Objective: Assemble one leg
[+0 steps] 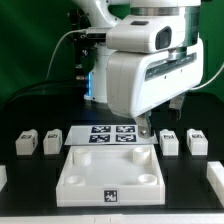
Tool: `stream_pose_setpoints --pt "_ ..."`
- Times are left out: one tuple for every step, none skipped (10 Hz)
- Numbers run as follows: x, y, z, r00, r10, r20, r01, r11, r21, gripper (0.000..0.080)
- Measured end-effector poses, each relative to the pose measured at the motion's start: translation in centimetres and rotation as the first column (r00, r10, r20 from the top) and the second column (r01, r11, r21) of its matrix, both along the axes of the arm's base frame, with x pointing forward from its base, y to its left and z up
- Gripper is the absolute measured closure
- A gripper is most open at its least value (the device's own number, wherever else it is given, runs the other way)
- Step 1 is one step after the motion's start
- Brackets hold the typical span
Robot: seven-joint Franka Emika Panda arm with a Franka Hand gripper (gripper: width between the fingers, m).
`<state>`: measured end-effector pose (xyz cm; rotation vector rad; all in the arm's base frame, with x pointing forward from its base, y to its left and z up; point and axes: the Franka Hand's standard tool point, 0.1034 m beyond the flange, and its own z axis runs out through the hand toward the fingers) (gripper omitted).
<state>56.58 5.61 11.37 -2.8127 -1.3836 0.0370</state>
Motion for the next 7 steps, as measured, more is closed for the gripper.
stream_pose_setpoints --pt "0.0 0.0 0.0 1.0 0.027 0.0 -0.027 1.0 0.001 0.015" --pt "0.0 0.0 0.0 0.999 0.033 0.0 -0.033 0.999 0.001 0.015" --pt "-0.2 -0.1 0.0 0.994 0.113 0.004 -0.113 0.994 0.001 0.015" --pt "-2.4 -0.3 -0.4 0.956 0.293 0.018 -0.293 0.956 0.001 0.015" --pt "-4.9 -0.7 -0.8 0.912 0.409 0.021 -0.409 0.912 -0.001 0.015" --pt "-7.3 -1.6 -1.6 0.849 0.529 0.015 -0.529 0.849 0.002 0.015" --pt "-9.1 -3.0 -2.5 0.777 0.63 0.004 -0.63 0.777 0.013 0.015"
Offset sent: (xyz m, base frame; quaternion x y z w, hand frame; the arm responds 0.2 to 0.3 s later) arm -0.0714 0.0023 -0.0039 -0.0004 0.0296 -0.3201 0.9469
